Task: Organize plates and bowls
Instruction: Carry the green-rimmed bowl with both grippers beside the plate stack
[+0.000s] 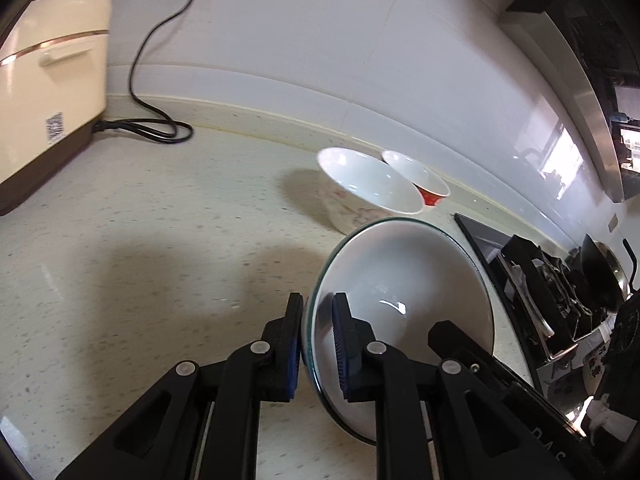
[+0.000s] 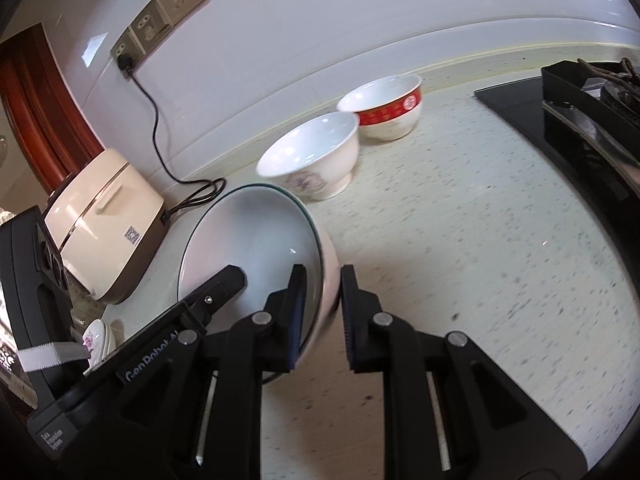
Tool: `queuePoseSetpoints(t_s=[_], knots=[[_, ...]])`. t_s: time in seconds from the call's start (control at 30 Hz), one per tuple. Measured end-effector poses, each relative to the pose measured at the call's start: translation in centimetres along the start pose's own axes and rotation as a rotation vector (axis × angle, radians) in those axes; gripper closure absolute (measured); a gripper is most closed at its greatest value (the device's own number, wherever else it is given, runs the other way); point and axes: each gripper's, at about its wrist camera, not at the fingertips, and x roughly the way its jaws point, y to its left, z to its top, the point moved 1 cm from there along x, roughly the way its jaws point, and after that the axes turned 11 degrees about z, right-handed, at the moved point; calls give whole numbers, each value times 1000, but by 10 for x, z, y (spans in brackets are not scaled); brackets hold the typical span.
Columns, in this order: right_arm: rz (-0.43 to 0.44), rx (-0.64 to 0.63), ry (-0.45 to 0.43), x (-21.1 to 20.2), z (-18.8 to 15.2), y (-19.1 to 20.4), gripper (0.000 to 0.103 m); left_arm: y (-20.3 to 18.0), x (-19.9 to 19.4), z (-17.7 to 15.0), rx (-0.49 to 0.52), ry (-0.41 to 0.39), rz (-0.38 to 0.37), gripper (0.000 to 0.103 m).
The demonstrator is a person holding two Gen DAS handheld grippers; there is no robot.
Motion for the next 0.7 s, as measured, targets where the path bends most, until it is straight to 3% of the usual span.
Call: queuePoseSetpoints(t_s=[0.23, 0.7], knots=[[22, -45, 8, 7, -12, 23, 83, 24, -15, -6, -36, -48, 34, 88], [78, -111, 45, 28, -34, 70, 83, 80, -33, -8, -121, -49, 70, 88]])
